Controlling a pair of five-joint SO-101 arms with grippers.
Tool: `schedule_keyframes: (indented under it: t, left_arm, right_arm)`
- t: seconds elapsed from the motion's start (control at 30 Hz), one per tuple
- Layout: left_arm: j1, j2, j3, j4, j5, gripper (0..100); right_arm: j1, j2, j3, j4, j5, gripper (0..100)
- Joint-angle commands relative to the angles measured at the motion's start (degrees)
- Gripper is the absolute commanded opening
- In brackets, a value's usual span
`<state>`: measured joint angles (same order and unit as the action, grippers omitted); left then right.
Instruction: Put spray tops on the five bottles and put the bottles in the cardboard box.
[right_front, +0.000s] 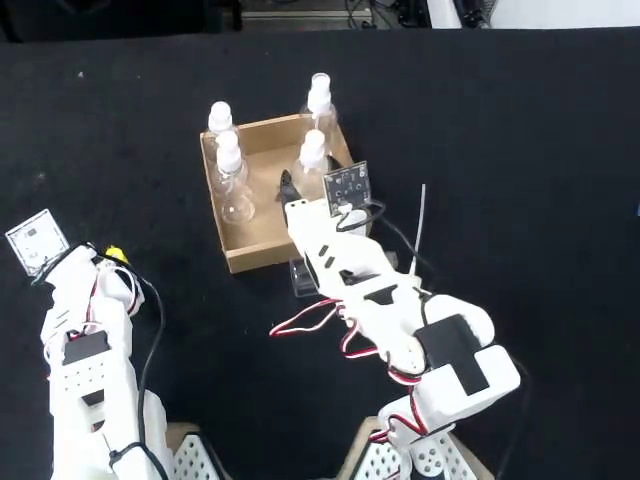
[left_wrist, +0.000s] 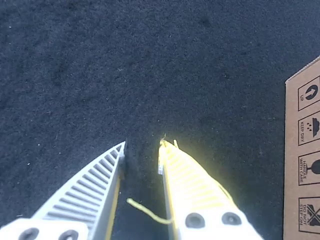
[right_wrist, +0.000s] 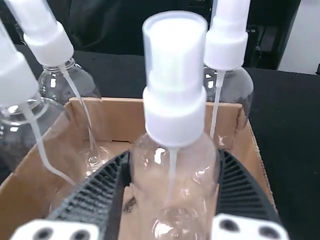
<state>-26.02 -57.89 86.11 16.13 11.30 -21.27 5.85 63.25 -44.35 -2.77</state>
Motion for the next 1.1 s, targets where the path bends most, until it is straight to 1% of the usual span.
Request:
schedule_keyframes:
  t: [0.0, 0.13, 0.33, 0.5, 0.67, 0.93, 1.0, 1.07]
  left_arm:
    - [-0.2, -0.9, -0.9, -1.4, -0.4, 9]
    - [-0.2, -0.9, -0.9, -1.4, -0.4, 9]
    - [-0.2, -0.9, -1.0, -1.4, -0.4, 9]
    - [-0.2, -0.9, -1.0, -1.4, -0.4, 9]
    - [-0.2, -0.9, -1.0, -1.4, -0.4, 9]
    - [-0.2, -0.9, -1.1, -1.4, -0.4, 9]
    - [-0.1, -0.9, -1.1, -1.4, -0.4, 9]
    - [-0.1, -0.9, -1.2, -1.4, -0.4, 9]
  right_arm:
    - [-0.9, -0.1, -2.4, -1.4, 0.3, 22.6]
    - [-0.7, -1.0, -2.3, -1.5, 0.3, 22.7]
    - [-0.7, -8.0, 0.9, -1.2, 0.3, 22.7]
    - [-0.5, -8.4, -0.5, 3.6, 0.3, 22.7]
    - [-0.4, -9.4, -0.6, 3.8, 0.3, 22.7]
    - [-0.5, -19.5, 4.9, 4.3, 0.0, 22.7]
    - [-0.7, -21.5, 5.5, 6.8, -0.1, 22.7]
    - [-0.8, -23.3, 5.1, 11.4, -0.1, 22.7]
